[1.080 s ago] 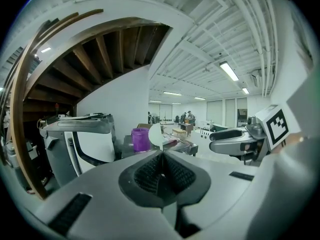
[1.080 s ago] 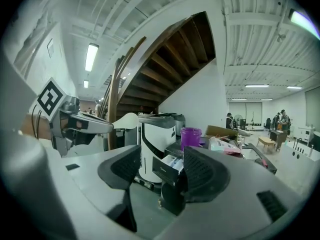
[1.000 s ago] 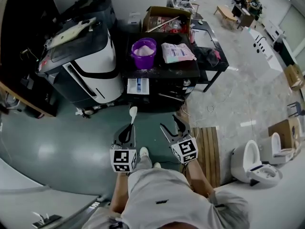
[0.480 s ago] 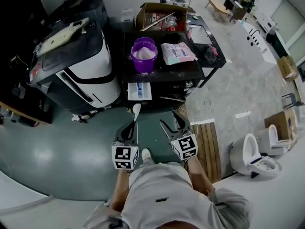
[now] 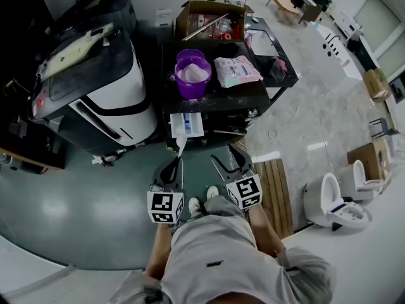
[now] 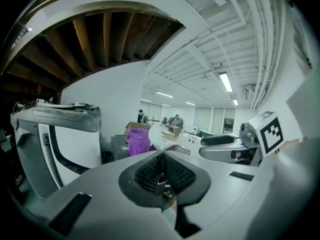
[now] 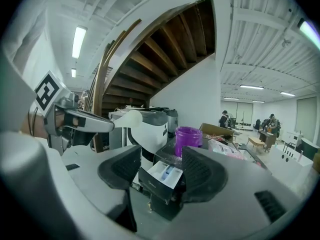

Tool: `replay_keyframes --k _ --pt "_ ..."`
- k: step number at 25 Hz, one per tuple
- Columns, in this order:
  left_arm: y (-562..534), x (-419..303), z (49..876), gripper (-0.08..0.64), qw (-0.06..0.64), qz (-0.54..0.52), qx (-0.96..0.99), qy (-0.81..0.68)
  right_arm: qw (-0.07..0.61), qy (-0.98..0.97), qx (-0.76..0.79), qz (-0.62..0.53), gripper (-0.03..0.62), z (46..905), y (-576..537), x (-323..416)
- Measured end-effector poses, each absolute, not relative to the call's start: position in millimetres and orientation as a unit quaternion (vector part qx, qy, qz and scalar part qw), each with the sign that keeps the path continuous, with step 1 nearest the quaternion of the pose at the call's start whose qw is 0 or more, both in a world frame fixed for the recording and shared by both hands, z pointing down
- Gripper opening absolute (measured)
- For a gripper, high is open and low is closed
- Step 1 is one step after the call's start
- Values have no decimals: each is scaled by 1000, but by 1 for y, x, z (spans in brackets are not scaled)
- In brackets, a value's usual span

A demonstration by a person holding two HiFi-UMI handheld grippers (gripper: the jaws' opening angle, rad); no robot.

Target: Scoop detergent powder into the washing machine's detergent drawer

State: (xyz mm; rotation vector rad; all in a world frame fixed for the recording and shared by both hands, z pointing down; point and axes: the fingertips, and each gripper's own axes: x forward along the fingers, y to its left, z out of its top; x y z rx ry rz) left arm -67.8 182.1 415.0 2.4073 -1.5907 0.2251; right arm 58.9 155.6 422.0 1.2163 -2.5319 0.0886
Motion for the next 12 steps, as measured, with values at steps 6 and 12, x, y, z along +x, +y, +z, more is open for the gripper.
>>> replay_keyframes --k 6,12 --pt "160 -72 414 15 121 73 827 -544 162 -890 425 32 247 420 135 50" --pt "133 -71 419 15 121 81 827 -543 160 -892 422 33 247 427 105 50"
